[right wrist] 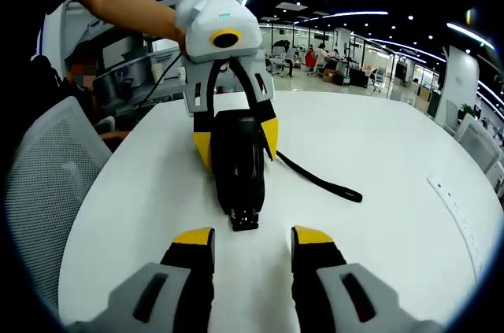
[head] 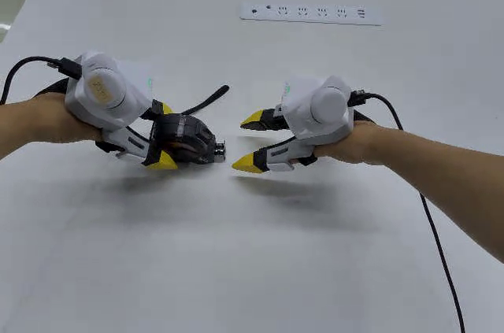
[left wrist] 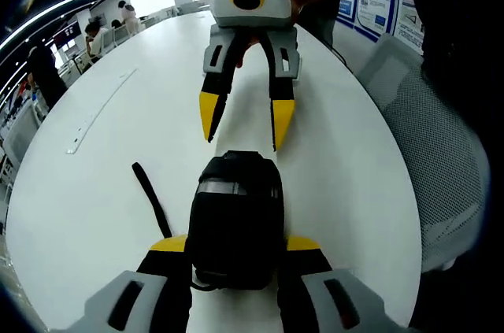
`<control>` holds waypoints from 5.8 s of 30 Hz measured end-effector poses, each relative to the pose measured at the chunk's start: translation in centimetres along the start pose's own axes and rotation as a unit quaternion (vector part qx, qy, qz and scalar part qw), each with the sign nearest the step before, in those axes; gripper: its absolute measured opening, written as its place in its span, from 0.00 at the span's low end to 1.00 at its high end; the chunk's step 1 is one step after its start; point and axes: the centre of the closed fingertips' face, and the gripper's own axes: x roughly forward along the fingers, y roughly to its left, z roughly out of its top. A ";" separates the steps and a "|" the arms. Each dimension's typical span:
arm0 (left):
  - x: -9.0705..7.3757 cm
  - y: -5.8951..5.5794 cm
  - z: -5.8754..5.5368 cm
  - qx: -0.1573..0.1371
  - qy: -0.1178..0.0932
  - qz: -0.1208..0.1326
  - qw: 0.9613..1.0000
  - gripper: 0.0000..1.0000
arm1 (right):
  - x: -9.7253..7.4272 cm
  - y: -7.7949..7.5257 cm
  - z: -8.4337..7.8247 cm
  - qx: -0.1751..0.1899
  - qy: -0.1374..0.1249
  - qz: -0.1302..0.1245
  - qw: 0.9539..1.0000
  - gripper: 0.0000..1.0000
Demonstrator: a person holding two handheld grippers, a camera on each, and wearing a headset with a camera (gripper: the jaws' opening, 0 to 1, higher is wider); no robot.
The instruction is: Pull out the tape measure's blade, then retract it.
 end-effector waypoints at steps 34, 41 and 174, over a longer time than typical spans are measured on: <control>0.2 -0.2 -0.1 0.002 -0.009 -0.007 1.000 0.35 | 2.9 0.4 -0.3 -0.026 0.028 0.043 0.998 0.11; 0.1 -0.2 -0.2 -0.004 -0.015 -0.007 1.000 0.35 | 2.7 0.5 0.1 -0.040 0.029 0.048 0.998 0.11; 0.3 0.0 0.3 -0.022 -0.020 0.000 1.000 0.35 | -8.0 -1.1 -7.9 -0.048 0.085 0.043 0.994 0.12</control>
